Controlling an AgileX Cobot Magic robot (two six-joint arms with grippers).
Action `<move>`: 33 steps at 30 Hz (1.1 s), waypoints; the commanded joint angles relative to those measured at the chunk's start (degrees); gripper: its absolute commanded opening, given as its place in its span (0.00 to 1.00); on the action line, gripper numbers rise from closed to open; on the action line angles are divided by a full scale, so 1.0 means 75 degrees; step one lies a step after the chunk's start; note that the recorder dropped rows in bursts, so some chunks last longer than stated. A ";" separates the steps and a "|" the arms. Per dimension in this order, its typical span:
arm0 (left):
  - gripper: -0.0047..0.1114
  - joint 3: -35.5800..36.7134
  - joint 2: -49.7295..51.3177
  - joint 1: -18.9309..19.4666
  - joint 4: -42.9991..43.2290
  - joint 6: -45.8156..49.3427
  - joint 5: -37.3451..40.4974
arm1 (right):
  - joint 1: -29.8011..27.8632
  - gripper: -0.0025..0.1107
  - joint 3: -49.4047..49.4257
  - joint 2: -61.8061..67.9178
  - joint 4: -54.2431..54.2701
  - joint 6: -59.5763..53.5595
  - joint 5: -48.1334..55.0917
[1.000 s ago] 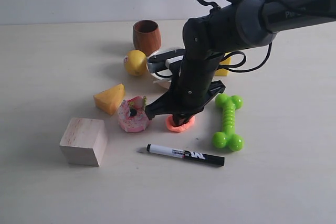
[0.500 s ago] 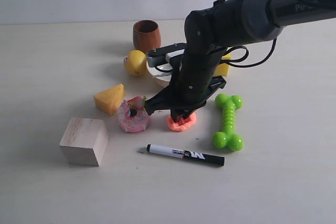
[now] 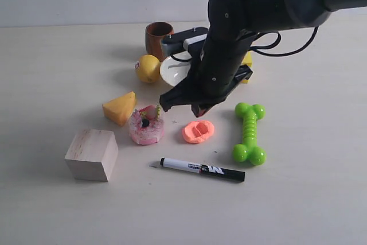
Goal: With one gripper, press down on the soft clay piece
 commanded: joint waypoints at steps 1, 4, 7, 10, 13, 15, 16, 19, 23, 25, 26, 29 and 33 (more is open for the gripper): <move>0.04 0.0020 -0.0052 -0.0038 -0.0047 0.0023 -0.0009 | 0.0004 0.02 0.0181 -0.0670 -0.0169 0.0228 -0.0226; 0.04 0.0020 -0.0052 -0.0038 -0.0047 0.0023 -0.0009 | 0.0004 0.02 0.0761 -0.1370 -0.0202 0.0592 -0.0928; 0.04 0.0020 -0.0052 -0.0038 -0.0047 0.0023 -0.0009 | 0.0004 0.02 0.1506 -0.2141 -0.0218 0.0743 -0.1534; 0.04 0.0020 -0.0052 -0.0038 -0.0047 0.0023 -0.0009 | 0.0004 0.02 0.2230 -0.2982 -0.0193 0.1010 -0.2075; 0.04 0.0020 -0.0052 -0.0038 -0.0047 0.0023 -0.0009 | 0.0004 0.02 0.2702 -0.3846 -0.0239 0.1030 -0.2232; 0.04 0.0020 -0.0052 -0.0038 -0.0047 0.0023 -0.0009 | 0.0004 0.02 0.2812 -0.4328 -0.0638 0.1057 -0.2152; 0.04 0.0020 -0.0052 -0.0038 -0.0047 0.0023 -0.0009 | 0.0004 0.02 0.2831 -0.4539 -0.0655 0.1135 -0.2027; 0.04 0.0020 -0.0052 -0.0038 -0.0047 0.0023 -0.0009 | 0.0004 0.02 0.2831 -0.5024 -0.0640 0.1187 -0.1879; 0.04 0.0020 -0.0052 -0.0038 -0.0047 0.0023 -0.0009 | 0.0004 0.02 0.2817 -0.5490 -0.0830 0.1185 -0.2079; 0.04 0.0020 -0.0052 -0.0038 -0.0047 0.0023 -0.0009 | 0.0004 0.02 0.2817 -0.5648 -0.1080 0.1185 -0.2120; 0.04 0.0020 -0.0052 -0.0038 -0.0047 0.0023 -0.0009 | 0.0004 0.02 0.2817 -0.5720 -0.1266 0.1185 -0.2105; 0.04 0.0020 -0.0052 -0.0038 -0.0047 0.0023 -0.0009 | 0.0004 0.02 0.2817 -0.5880 -0.1919 0.1205 -0.1930; 0.04 0.0020 -0.0052 -0.0038 -0.0047 0.0023 -0.0009 | 0.0004 0.02 0.2831 -0.6050 -0.2895 0.1756 -0.1633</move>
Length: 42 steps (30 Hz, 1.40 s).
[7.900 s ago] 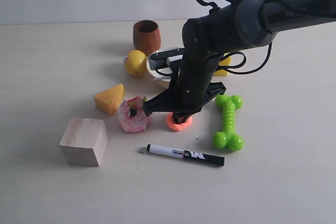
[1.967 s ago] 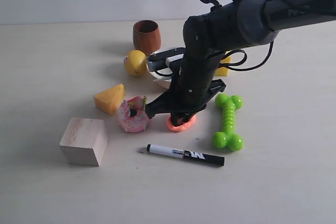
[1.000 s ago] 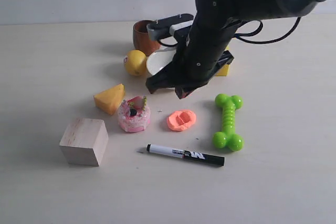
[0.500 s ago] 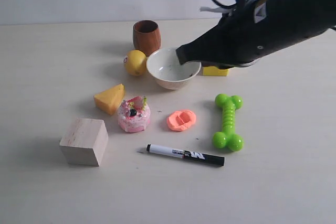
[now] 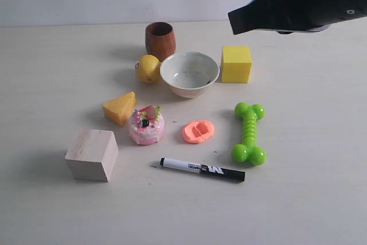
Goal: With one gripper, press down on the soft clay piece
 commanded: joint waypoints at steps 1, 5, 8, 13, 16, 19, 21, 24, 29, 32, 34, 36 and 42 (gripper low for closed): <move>0.04 0.0020 -0.0052 -0.0038 -0.0047 0.0023 -0.0009 | 0.0004 0.02 0.0051 -0.0221 -0.1103 0.0654 0.0335; 0.04 0.0020 -0.0052 -0.0038 -0.0047 0.0023 -0.0009 | -0.0166 0.02 0.0123 -0.0594 -0.1363 0.0768 0.0228; 0.04 0.0020 -0.0052 -0.0038 -0.0047 0.0023 -0.0009 | -0.0754 0.02 0.0460 -0.1272 -0.0951 0.0689 -0.0230; 0.04 0.0020 -0.0052 -0.0038 -0.0047 0.0023 -0.0009 | -0.2444 0.02 0.1348 -0.2899 -0.0564 0.0639 -0.0708; 0.04 0.0020 -0.0052 -0.0038 -0.0047 0.0023 -0.0009 | -0.3645 0.02 0.2045 -0.3926 -0.0562 0.0495 -0.0708; 0.04 0.0020 -0.0052 -0.0038 -0.0047 0.0023 -0.0009 | -0.4788 0.02 0.2719 -0.4973 -0.0584 0.0429 -0.0763; 0.04 0.0020 -0.0052 -0.0038 -0.0047 0.0023 -0.0009 | -0.5374 0.02 0.3090 -0.5546 -0.0584 0.0362 -0.0833; 0.04 0.0020 -0.0052 -0.0038 -0.0047 0.0023 -0.0009 | -0.5878 0.02 0.3568 -0.6360 -0.0568 0.0362 -0.0847; 0.04 0.0020 -0.0052 -0.0038 -0.0047 0.0023 -0.0009 | -0.5920 0.02 0.4090 -0.7274 -0.0210 0.0354 -0.0847; 0.04 0.0020 -0.0052 -0.0038 -0.0047 0.0023 -0.0009 | -0.5920 0.02 0.4300 -0.7421 -0.0055 0.0189 -0.0862; 0.04 0.0020 -0.0052 -0.0038 -0.0047 0.0023 -0.0009 | -0.5920 0.02 0.4400 -0.7421 0.0042 0.0051 -0.0880; 0.04 0.0020 -0.0052 -0.0038 -0.0047 0.0023 -0.0009 | -0.5920 0.02 0.4468 -0.7421 0.0245 -0.0217 -0.0902; 0.04 0.0020 -0.0052 -0.0038 -0.0047 0.0023 -0.0009 | -0.5906 0.02 0.4756 -0.7515 0.1142 -0.1102 -0.1305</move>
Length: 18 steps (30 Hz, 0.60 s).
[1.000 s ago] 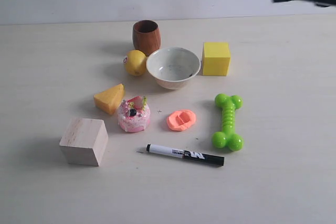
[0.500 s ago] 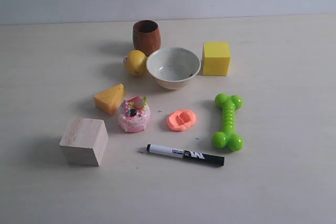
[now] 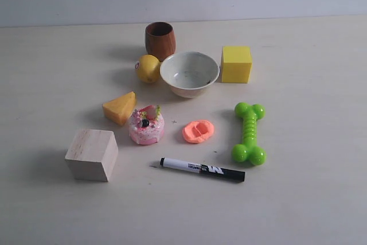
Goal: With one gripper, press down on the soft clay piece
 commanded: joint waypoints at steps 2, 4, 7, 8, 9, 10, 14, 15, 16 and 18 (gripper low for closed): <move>0.04 0.0020 -0.0052 -0.0038 -0.0047 0.0023 -0.0009 | 0.0009 0.02 0.0359 -0.0301 0.0697 -0.0611 -0.0503; 0.04 0.0020 -0.0052 -0.0038 -0.0047 0.0023 -0.0009 | 0.0117 0.02 0.0536 -0.0516 0.0697 -0.0611 -0.0543; 0.04 0.0020 -0.0052 -0.0038 -0.0047 0.0023 -0.0009 | 0.0299 0.02 0.0945 -0.0843 0.0697 -0.0596 -0.0612; 0.04 0.0020 -0.0052 -0.0038 -0.0047 0.0023 -0.0009 | 0.0358 0.02 0.1082 -0.0966 0.0697 -0.0596 -0.0612; 0.04 0.0020 -0.0052 -0.0038 -0.0047 0.0023 -0.0009 | 0.0376 0.02 0.1203 -0.1079 0.0697 -0.0596 -0.0612; 0.04 0.0020 -0.0052 -0.0038 -0.0047 0.0023 -0.0009 | 0.0376 0.02 0.1295 -0.1160 0.0697 -0.0596 -0.0612; 0.04 0.0020 -0.0052 -0.0038 -0.0047 0.0023 -0.0009 | 0.0376 0.02 0.1624 -0.1426 0.0697 -0.0596 -0.0644; 0.04 0.0020 -0.0052 -0.0038 -0.0047 0.0023 -0.0009 | 0.0376 0.02 0.1697 -0.1495 0.0697 -0.0596 -0.0658; 0.04 0.0020 -0.0052 -0.0038 -0.0047 0.0023 -0.0009 | 0.0376 0.02 0.1769 -0.1584 0.0697 -0.0596 -0.0658; 0.04 0.0020 -0.0052 -0.0038 -0.0047 0.0023 -0.0009 | 0.0376 0.02 0.1942 -0.1730 0.0697 -0.0596 -0.0658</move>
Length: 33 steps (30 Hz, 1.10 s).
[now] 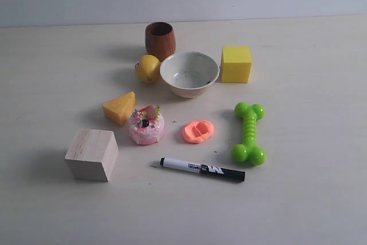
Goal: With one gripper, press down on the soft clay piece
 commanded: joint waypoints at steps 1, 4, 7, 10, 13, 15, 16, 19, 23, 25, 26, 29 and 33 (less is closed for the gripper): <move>0.04 0.0020 -0.0052 -0.0038 -0.0047 0.0023 -0.0009 | 0.0005 0.02 0.0399 -0.0344 0.0027 -0.0054 -0.0143; 0.04 0.0020 -0.0052 -0.0038 -0.0047 0.0023 -0.0009 | 0.0005 0.02 0.0715 -0.0387 0.0027 -0.0027 -0.0143; 0.04 0.0020 -0.0052 -0.0038 -0.0047 0.0023 -0.0009 | 0.0005 0.02 0.0958 -0.0387 0.0145 -0.0027 -0.0143; 0.04 0.0020 -0.0052 -0.0038 -0.0047 0.0023 -0.0009 | 0.0005 0.02 0.1128 -0.0387 0.0145 -0.0027 -0.0143; 0.04 0.0020 -0.0052 -0.0038 -0.0047 0.0023 -0.0009 | 0.0005 0.02 0.1160 -0.0387 0.0145 -0.0006 -0.0143; 0.04 0.0020 -0.0052 -0.0038 -0.0047 0.0023 -0.0009 | 0.0005 0.02 0.1160 -0.0387 0.0132 -0.0006 -0.0143; 0.04 0.0020 -0.0052 -0.0038 -0.0047 0.0023 -0.0009 | 0.0005 0.02 0.1160 -0.0387 0.0116 -0.0055 -0.0143; 0.04 0.0020 -0.0052 -0.0038 -0.0047 0.0023 -0.0009 | 0.0005 0.02 0.1160 -0.0387 0.0116 -0.0055 -0.0143; 0.04 0.0020 -0.0052 -0.0038 -0.0047 0.0023 -0.0009 | 0.0005 0.02 0.1160 -0.0387 0.0083 -0.0233 -0.0057; 0.04 0.0020 -0.0052 -0.0038 -0.0047 0.0023 -0.0009 | 0.0005 0.02 0.1160 -0.0387 0.0083 -0.0279 0.0017; 0.04 0.0020 -0.0052 -0.0038 -0.0047 0.0023 -0.0009 | 0.0005 0.02 0.1160 -0.0387 0.0083 -0.0279 0.0017; 0.04 0.0020 -0.0052 -0.0038 -0.0047 0.0023 -0.0009 | 0.0005 0.02 0.1160 -0.0387 0.0083 -0.0260 0.0016; 0.04 0.0020 -0.0052 -0.0038 -0.0047 0.0023 -0.0009 | 0.0005 0.02 0.1160 -0.0387 0.0083 -0.0260 0.0016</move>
